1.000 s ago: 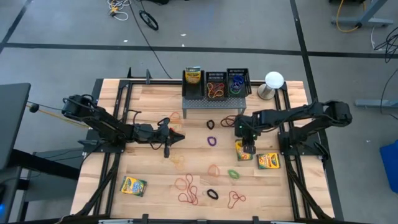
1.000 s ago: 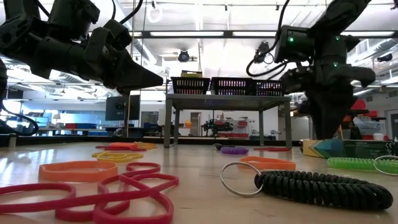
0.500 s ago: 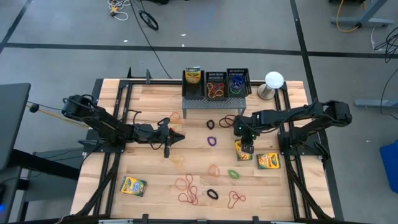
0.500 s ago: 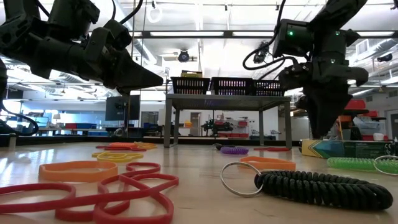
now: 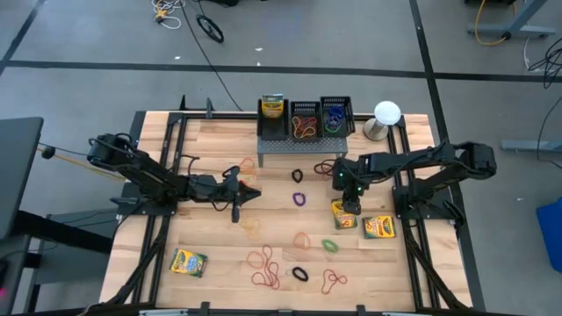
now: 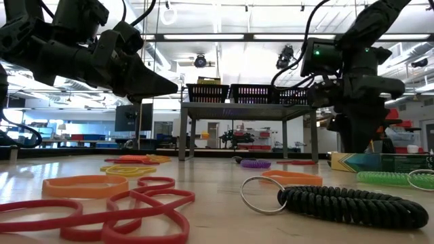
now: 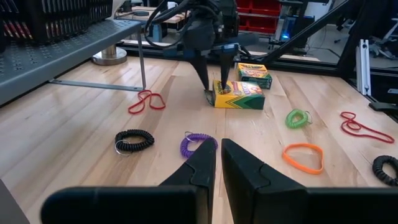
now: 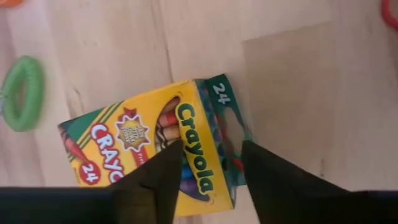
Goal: Sort rubber bands into baskets
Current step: Put the crayon box into the left black basket on the shelf
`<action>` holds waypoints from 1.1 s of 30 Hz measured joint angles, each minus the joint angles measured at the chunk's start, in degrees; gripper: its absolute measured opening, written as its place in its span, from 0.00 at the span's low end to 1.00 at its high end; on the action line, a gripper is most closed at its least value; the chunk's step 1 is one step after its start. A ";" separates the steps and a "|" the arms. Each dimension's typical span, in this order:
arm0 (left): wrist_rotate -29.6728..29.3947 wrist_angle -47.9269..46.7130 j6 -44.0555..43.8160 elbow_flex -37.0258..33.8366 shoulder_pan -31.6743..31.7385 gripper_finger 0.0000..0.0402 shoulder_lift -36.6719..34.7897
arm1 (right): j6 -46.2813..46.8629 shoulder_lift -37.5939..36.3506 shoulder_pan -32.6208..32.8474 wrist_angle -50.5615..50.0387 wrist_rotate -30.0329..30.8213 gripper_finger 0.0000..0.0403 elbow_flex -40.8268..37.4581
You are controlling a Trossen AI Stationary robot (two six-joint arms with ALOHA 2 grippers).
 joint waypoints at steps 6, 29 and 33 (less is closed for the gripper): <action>0.00 0.00 0.02 0.00 0.00 0.09 0.00 | -0.43 0.00 0.02 0.10 -1.04 0.17 0.00; 0.01 0.00 0.02 0.00 -0.01 0.09 0.00 | 3.58 0.07 16.35 -2.32 25.59 0.00 14.91; 0.01 0.01 0.00 0.00 -0.02 0.09 0.00 | 4.72 0.07 21.04 -2.89 35.37 0.00 17.40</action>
